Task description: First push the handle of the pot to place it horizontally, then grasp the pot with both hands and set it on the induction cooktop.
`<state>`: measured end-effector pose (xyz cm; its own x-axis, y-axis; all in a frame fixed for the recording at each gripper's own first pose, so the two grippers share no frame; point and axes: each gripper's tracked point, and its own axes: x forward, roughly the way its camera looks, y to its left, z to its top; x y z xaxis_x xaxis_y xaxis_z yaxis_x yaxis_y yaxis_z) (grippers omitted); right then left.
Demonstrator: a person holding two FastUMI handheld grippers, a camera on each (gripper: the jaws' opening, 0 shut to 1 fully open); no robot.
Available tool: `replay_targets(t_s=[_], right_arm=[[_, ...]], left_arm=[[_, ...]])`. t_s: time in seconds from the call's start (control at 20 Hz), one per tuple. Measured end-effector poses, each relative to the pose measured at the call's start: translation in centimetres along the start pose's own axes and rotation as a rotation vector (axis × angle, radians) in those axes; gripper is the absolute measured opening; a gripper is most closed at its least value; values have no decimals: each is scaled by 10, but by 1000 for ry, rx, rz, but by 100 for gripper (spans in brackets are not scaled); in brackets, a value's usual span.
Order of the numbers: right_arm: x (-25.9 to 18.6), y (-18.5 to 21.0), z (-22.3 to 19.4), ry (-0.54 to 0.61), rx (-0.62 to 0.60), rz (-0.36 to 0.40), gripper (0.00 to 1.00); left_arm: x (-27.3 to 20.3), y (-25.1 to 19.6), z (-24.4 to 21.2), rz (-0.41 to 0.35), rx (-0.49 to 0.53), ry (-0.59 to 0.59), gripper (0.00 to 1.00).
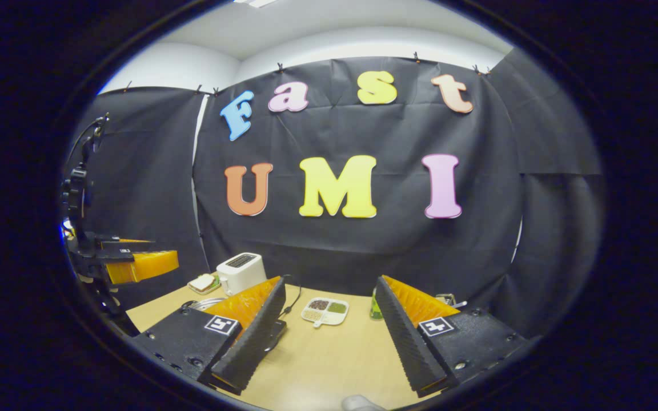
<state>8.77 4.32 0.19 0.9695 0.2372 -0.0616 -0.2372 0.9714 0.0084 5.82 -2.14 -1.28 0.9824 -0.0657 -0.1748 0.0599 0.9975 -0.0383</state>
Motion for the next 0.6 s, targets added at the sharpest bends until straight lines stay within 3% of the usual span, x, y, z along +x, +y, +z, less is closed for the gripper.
replay_targets(t_s=[0.2, 0.35, 0.6], right_arm=[[-40, -43, 23, -45, 12, -47, 100], [-61, -75, 27, -61, -9, -106, 100], [-95, -99, 17, -67, -10, -125, 100]], left_arm=[[-33, -47, 33, -4, -24, -94, 97], [-56, -61, 41, 50, -30, -153, 96], [-72, -93, 30, 59, 1, -146, 96]])
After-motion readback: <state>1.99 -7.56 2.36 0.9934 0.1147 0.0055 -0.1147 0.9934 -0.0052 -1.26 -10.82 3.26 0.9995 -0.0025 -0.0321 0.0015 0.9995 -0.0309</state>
